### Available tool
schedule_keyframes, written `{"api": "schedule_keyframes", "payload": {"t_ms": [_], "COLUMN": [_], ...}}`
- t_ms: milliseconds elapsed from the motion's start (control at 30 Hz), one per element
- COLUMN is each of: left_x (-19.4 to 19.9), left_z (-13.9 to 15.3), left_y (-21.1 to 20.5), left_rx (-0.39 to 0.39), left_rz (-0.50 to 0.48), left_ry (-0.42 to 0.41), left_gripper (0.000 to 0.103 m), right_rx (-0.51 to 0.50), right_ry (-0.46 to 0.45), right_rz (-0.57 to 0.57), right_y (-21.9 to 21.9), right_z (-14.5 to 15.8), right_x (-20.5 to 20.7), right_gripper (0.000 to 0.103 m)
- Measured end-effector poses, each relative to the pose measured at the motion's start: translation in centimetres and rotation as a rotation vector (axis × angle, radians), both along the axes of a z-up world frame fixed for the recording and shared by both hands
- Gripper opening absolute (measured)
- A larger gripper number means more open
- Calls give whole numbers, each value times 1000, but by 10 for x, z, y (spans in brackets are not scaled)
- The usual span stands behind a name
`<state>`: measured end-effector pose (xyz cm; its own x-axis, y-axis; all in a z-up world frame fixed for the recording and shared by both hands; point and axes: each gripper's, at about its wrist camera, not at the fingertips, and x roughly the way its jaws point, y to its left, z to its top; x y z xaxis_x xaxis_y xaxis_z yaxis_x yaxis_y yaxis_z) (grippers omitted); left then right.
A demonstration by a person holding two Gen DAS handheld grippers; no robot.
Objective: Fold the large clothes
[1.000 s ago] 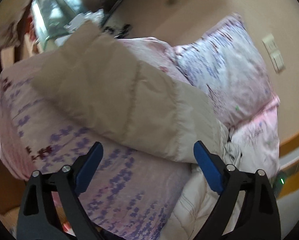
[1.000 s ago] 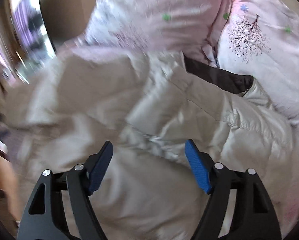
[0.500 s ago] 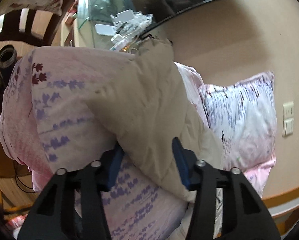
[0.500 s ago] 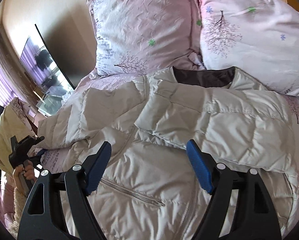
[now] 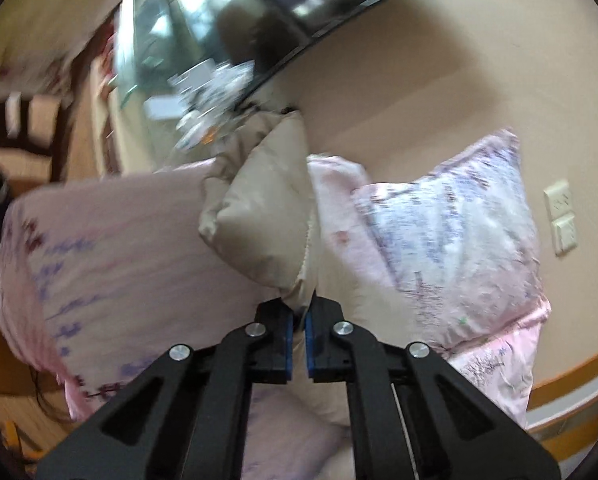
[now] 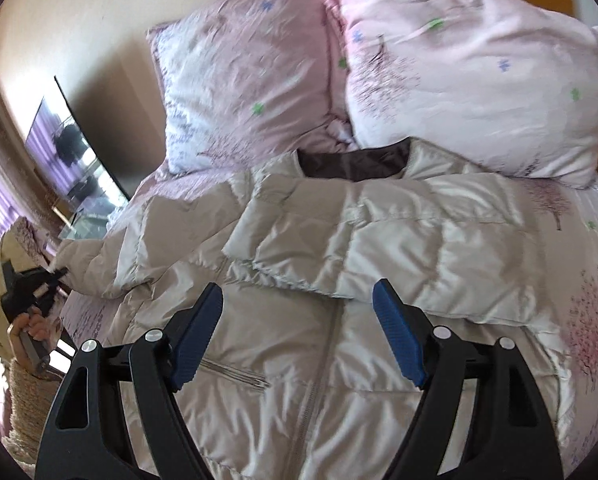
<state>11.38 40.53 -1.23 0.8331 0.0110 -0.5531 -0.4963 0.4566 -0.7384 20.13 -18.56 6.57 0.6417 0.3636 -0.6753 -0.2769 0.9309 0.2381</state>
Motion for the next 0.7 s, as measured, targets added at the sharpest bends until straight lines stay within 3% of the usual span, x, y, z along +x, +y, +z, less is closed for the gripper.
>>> {"api": "schedule_keyframes", "payload": {"t_ms": [200, 433, 567, 700], "left_x": [38, 94, 121, 142], "left_z": [75, 154, 166, 151], "left_y": [-50, -180, -271, -357], "left_rx": [160, 305, 347, 391], "left_rz": [-136, -442, -646, -832], "left_ry": [-121, -304, -357, -333], "left_gripper": [4, 4, 4, 4], "right_rx": [24, 54, 68, 70], "right_ry": [-14, -4, 2, 15], "right_rz": [-76, -178, -239, -296], "right_y": [-38, -85, -111, -133], "right_z": [3, -4, -8, -13], "right_x": [-8, -13, -19, -23], "right_gripper": [79, 79, 79, 79]}}
